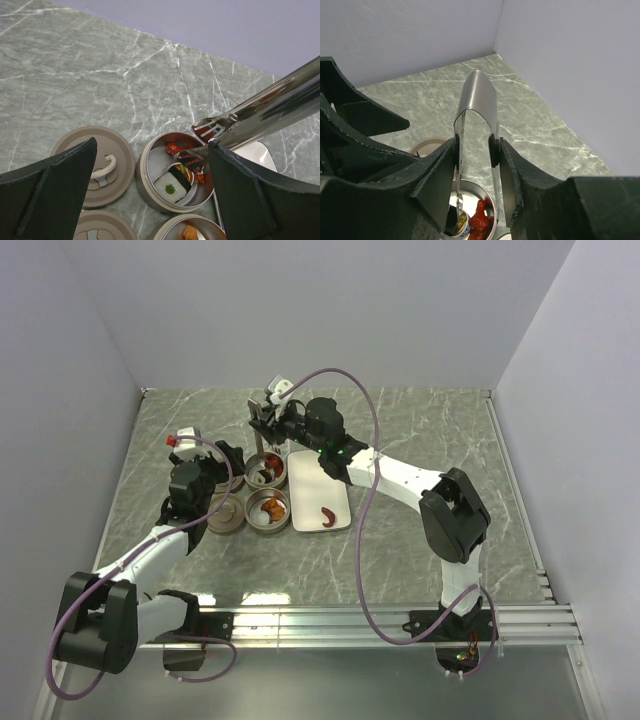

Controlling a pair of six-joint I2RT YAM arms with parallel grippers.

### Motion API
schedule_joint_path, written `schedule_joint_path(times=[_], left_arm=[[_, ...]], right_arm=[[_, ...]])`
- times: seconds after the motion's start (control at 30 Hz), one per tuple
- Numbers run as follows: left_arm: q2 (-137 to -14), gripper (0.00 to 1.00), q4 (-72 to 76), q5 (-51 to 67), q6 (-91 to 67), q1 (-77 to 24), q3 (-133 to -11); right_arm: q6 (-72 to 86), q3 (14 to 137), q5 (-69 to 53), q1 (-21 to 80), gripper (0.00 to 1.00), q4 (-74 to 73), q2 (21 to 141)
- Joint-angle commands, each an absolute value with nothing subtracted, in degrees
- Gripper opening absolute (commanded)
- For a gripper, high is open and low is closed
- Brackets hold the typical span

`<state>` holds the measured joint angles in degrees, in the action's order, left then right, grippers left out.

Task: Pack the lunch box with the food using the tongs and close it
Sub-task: Place the food into the lunch box

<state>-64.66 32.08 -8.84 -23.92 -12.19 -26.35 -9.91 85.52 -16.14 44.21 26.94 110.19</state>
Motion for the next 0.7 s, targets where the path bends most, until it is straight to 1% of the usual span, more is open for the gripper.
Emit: schedule_joint_path(times=[0.0,0.17,0.4,0.67], left_arm=[[-64.6,0.99,34.4,-8.1,-24.9,-12.0,-27.3],[-64.7,1.00,34.3,-8.1,-24.9,-12.0,-27.4],[-64.5,0.99,34.4,-8.1,-25.0,-12.0,-27.3],[-64.5,0.99,34.4,-8.0,-25.0,-11.9,-27.3]], right_arm=[[-10.1,86.1,-16.2,43.9,0.46,30.8,108.1],[-9.6,80.1,-14.9,43.9,0.46,35.9,103.7],[-9.1,70.3,-10.6,43.9,0.45,41.2,94.5],[-6.9,59.9,-3.8,43.9,0.45,41.6,85.9]])
